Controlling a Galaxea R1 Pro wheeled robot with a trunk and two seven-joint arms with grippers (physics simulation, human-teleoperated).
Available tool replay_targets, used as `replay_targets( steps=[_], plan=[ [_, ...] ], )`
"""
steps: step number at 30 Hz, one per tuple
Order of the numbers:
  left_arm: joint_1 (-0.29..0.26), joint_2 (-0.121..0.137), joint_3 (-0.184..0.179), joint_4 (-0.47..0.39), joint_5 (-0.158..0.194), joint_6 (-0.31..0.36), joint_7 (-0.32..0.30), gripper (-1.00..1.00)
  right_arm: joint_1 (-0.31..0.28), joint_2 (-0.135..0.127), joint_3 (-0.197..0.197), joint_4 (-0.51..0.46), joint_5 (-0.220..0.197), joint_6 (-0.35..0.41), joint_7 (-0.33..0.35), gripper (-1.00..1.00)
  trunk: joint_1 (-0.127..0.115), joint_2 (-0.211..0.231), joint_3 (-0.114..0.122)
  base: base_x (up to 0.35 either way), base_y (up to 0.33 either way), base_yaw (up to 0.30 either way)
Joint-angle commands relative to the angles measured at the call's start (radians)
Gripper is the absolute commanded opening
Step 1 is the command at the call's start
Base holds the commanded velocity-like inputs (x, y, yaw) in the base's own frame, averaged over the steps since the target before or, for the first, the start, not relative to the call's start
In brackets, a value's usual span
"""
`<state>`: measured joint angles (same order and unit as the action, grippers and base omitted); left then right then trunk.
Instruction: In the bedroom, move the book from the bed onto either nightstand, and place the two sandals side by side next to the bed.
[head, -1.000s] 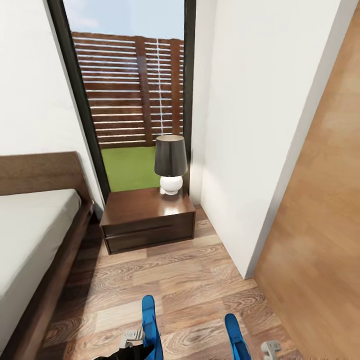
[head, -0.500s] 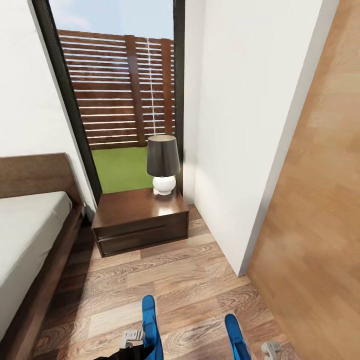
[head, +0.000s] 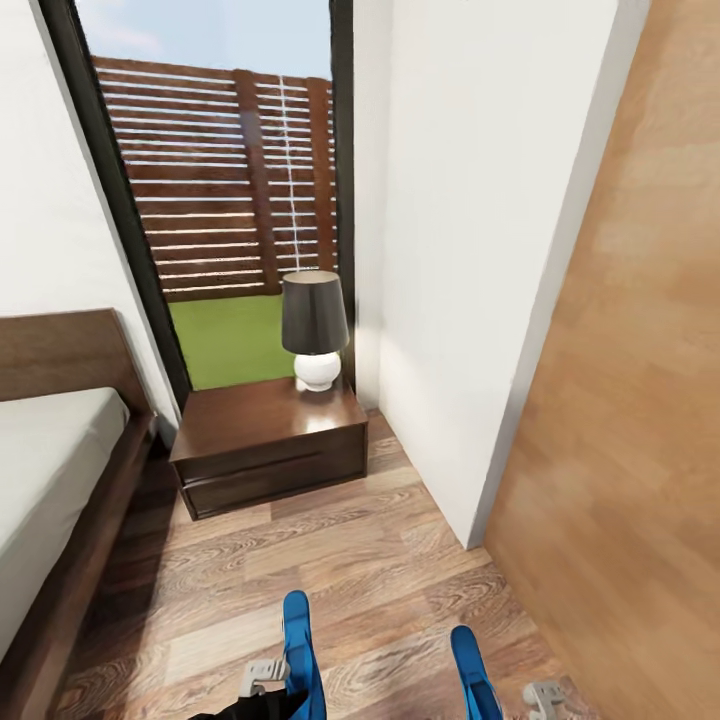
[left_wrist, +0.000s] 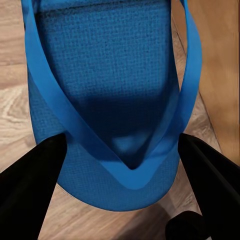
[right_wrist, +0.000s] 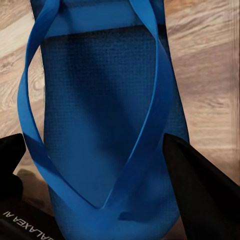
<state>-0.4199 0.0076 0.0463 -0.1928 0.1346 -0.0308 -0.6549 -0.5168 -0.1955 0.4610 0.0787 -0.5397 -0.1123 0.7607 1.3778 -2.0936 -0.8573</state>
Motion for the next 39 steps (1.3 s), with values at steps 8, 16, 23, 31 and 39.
replay_targets(
  steps=[8,16,23,31,39],
  plan=[
    [-0.001,0.0,0.004,0.001,0.0,-0.001,-0.005,-1.0,-0.002,0.001,0.008,0.004,-0.006,-0.007,0.005,-1.0,0.0,0.0,0.0,0.0,0.0,-0.238],
    [0.0,0.0,0.004,0.001,0.0,-0.001,-0.005,-1.0,-0.002,0.001,0.008,0.004,-0.006,-0.008,0.005,-1.0,0.0,0.0,0.0,0.0,0.0,-0.203],
    [-0.001,0.0,0.004,0.001,0.0,-0.001,-0.005,-1.0,-0.002,0.001,0.008,0.004,-0.006,-0.009,0.004,-1.0,0.0,0.0,0.0,0.0,0.0,-0.201],
    [-0.001,0.0,0.004,0.001,0.0,-0.001,-0.005,-1.0,-0.002,0.005,0.008,0.004,-0.006,-0.009,0.004,-1.0,0.0,0.0,0.0,0.203,0.0,-0.006],
    [-0.001,0.0,0.004,0.001,0.0,-0.001,-0.005,-1.0,-0.002,0.008,0.008,0.004,-0.006,-0.009,0.005,-1.0,0.0,0.0,0.0,0.317,0.0,0.0]
  ],
)
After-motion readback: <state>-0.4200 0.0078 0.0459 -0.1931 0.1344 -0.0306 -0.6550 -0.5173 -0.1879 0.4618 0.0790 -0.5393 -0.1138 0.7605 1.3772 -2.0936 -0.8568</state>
